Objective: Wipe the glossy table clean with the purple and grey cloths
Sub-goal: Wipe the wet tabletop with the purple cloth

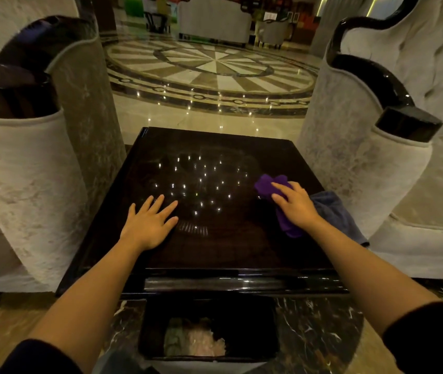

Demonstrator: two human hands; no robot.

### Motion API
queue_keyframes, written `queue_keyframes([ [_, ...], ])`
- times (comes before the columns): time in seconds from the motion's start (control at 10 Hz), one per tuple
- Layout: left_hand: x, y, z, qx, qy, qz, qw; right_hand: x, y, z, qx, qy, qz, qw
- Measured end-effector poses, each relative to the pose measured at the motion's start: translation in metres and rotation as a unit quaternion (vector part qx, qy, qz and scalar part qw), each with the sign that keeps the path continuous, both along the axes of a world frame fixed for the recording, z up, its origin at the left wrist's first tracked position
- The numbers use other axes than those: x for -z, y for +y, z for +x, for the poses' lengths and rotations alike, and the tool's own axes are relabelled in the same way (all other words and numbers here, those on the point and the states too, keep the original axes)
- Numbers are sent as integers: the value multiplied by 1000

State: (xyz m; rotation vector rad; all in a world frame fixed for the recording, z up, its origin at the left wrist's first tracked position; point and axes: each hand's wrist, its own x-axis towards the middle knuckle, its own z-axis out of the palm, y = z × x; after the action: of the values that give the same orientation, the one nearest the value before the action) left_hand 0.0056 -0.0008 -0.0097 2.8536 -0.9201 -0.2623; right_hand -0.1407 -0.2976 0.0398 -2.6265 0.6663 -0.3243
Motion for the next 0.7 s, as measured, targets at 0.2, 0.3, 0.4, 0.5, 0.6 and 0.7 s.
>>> queue_keyframes([
  [0.2, 0, -1, -2, -4, -1, 8, 1000, 27, -14, 16, 76, 132, -52, 987],
  [0.3, 0, -1, -1, -4, -1, 10, 1000, 30, -6, 16, 64, 136, -111, 982],
  [0.4, -1, -2, -2, -4, 1, 13, 1000, 31, 13, 13, 23, 138, -144, 980],
  [0.5, -3, -2, -2, -5, 2, 13, 1000, 29, 42, 10, -35, 123, -153, 980],
  [0.6, -2, 0, -5, -4, -5, 10, 1000, 30, 94, -4, -134, 105, -164, 972],
  [0.7, -7, -1, -3, -8, 0, 14, 1000, 26, 137, -15, -216, 85, -158, 960],
])
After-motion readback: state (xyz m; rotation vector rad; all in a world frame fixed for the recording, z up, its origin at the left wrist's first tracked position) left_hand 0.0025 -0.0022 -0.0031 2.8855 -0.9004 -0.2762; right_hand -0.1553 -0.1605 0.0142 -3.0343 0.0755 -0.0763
